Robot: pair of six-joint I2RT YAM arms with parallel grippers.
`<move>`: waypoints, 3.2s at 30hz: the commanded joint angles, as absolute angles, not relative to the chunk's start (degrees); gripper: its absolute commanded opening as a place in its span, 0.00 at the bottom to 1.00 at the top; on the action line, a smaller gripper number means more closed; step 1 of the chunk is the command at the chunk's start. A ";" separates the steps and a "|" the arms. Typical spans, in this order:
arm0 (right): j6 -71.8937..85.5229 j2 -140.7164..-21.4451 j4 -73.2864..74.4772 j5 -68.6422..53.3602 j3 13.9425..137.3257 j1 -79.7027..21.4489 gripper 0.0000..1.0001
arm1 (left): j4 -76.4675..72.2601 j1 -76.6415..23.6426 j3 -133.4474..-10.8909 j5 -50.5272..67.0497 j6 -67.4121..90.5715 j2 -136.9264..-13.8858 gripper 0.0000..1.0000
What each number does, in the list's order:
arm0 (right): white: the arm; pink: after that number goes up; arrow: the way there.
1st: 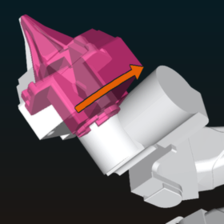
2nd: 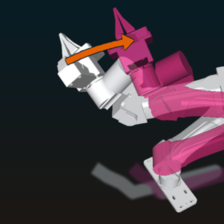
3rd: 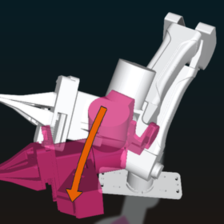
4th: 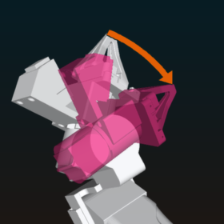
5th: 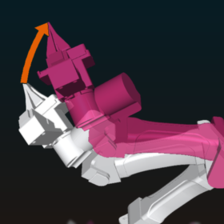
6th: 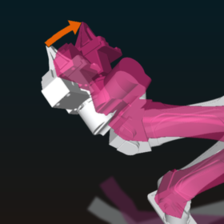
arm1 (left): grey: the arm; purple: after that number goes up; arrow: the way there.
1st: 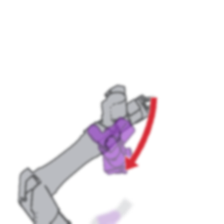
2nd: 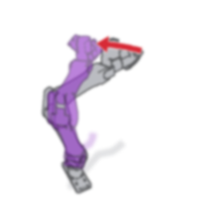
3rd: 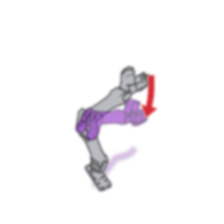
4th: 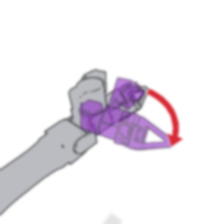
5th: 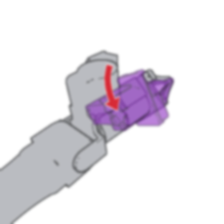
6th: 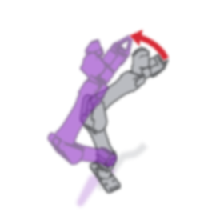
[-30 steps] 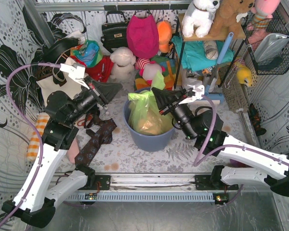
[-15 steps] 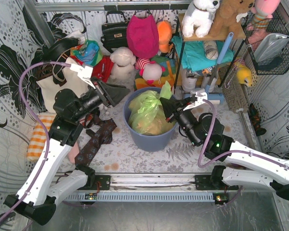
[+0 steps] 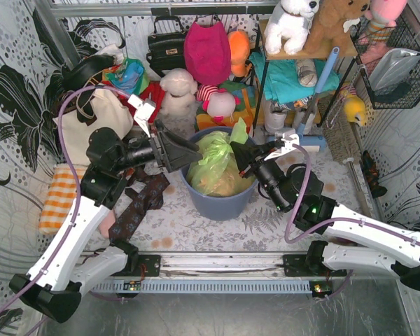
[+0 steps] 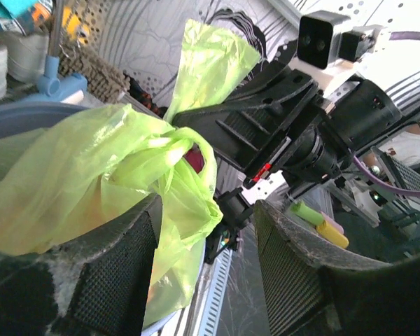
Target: Tie the trash bag
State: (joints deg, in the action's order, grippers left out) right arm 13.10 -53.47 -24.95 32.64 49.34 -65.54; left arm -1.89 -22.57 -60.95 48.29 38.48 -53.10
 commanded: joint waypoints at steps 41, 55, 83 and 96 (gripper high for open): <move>14.52 -51.22 -22.88 39.44 51.41 -65.51 0.00 | 22.00 -30.05 -78.60 21.23 18.76 -56.16 0.00; 13.42 -46.31 -13.75 57.53 49.11 -65.52 0.00 | 27.86 -30.05 -68.52 1.74 20.94 -49.46 0.00; 21.38 -44.15 3.25 50.72 57.45 -65.42 0.66 | 25.57 -30.04 -64.08 7.34 22.52 -49.78 0.00; 35.76 -50.54 27.14 38.00 65.98 -58.69 0.97 | 24.34 -30.04 -63.29 8.30 22.33 -49.83 0.00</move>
State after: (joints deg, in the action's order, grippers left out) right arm 31.57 -49.32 21.08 46.70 64.51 -63.11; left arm 28.67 -30.22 -63.81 7.31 23.31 -50.19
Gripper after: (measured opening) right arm 0.971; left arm 0.010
